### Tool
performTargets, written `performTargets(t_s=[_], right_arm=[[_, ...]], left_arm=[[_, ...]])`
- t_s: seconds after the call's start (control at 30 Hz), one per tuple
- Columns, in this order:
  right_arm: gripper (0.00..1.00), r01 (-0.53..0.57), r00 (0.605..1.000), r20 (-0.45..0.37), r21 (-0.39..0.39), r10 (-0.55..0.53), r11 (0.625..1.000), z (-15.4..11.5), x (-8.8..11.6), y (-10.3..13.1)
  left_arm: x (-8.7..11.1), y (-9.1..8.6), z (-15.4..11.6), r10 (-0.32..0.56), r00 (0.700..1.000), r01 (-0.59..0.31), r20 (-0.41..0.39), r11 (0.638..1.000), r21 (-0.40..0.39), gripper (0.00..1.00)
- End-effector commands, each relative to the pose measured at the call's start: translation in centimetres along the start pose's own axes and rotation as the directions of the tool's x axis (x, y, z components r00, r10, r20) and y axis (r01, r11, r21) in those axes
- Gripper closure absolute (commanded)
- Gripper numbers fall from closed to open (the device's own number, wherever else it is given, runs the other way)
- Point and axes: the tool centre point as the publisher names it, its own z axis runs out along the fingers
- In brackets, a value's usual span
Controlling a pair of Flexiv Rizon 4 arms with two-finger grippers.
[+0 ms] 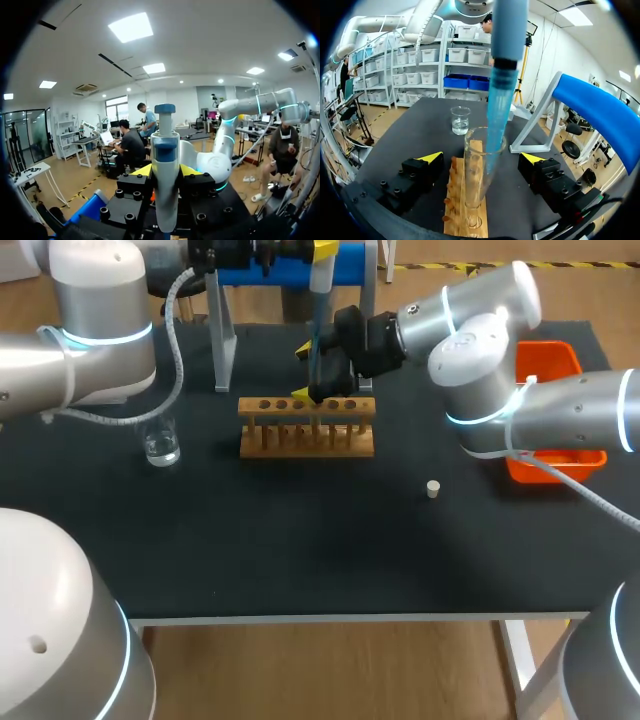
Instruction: Invert the test tube, pick up the pipette, mount the tip to pipette, aspirate from beaker and dispense into the tube, eject the tip, return the pipette, and cap with the stopper.
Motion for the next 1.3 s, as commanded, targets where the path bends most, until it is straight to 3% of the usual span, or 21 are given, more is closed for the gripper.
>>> performTargets(t_s=[0.03, 1.3], right_arm=[[0.0, 0.0, 1.0, -0.003, 0.0, 0.0, 1.0, 0.0, -0.1, 0.0], [0.0, 0.0, 1.0, -0.003, 0.0, 0.0, 1.0, 0.0, -0.1, 0.0]], left_arm=[[0.0, -0.6, 0.0, 0.002, 1.0, -0.002, 0.001, 1.0, -0.012, 1.0], [1.5, -4.3, 1.4, 0.046, 0.999, -0.046, 0.005, 0.997, -0.063, 1.0]])
